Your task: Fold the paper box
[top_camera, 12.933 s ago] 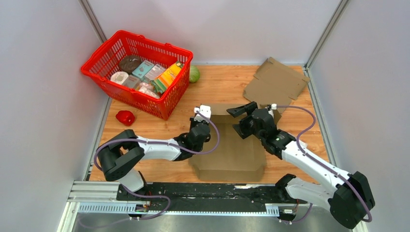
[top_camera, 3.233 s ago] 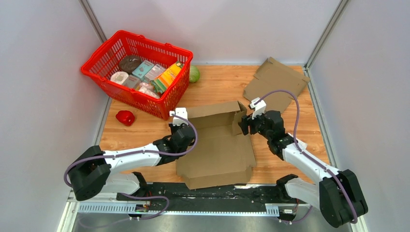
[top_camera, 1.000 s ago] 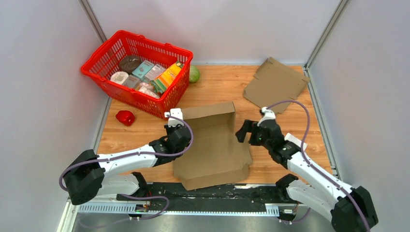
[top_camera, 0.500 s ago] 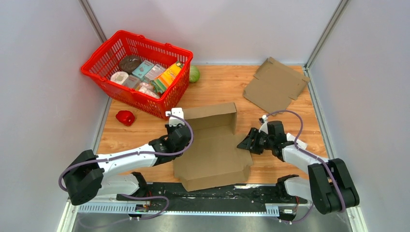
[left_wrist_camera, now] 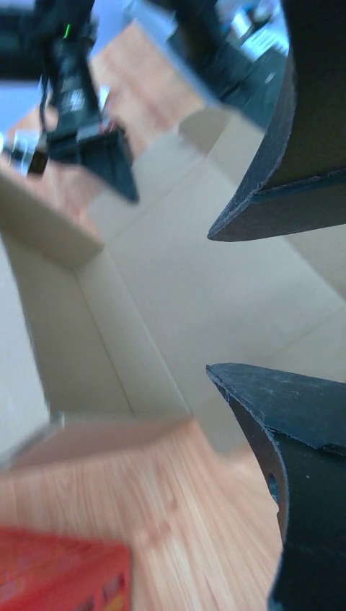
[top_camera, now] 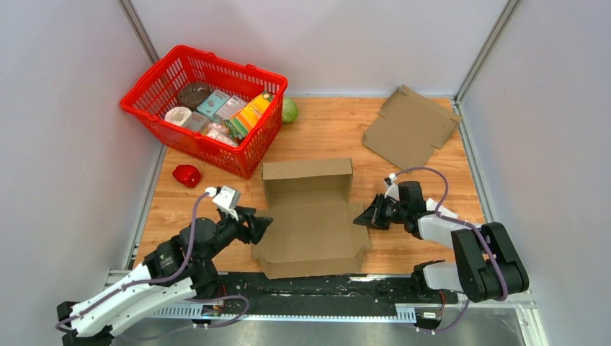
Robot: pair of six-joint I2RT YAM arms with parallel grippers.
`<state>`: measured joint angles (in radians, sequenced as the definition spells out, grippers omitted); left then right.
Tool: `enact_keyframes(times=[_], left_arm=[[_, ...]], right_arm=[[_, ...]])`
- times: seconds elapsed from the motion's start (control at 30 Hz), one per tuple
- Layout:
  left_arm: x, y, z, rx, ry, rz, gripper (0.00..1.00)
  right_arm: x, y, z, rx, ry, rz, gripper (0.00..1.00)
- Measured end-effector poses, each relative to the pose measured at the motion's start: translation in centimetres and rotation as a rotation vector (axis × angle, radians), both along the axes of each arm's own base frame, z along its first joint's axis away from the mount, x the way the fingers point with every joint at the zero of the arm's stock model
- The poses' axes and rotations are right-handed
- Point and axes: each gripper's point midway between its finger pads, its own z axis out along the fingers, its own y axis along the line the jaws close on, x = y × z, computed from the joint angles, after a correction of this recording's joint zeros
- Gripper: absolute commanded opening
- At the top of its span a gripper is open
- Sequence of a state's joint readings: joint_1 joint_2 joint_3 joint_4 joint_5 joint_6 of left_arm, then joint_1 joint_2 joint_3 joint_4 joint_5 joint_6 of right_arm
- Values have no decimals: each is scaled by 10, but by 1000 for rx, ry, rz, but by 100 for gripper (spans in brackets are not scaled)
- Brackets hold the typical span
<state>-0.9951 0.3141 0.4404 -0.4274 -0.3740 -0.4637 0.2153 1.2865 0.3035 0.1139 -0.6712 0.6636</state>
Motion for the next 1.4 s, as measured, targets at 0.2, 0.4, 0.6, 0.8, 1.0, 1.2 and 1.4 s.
enact_keyframes(times=[0.2,0.4,0.6,0.8,1.0,1.2,1.4], left_arm=[[-35,-40,-6,121,92,-258,74],[-73,-130,-10,519,10,-592,77],[-105,-185,-41,830,-124,-820,78],[-130,-206,-70,961,-158,-952,78],[-131,-218,-78,1018,-164,-948,71],[-113,-220,-96,1122,-199,-859,49],[-96,-213,-93,1200,-254,-774,3]], right_arm=[[-1,5,5,48,50,13,0],[3,2,12,60,83,0,0],[3,0,16,75,98,-5,0],[1,-2,22,81,91,-9,0],[1,-2,28,92,79,-9,0],[0,-1,31,115,109,-24,0],[-1,-1,38,125,102,-34,13]])
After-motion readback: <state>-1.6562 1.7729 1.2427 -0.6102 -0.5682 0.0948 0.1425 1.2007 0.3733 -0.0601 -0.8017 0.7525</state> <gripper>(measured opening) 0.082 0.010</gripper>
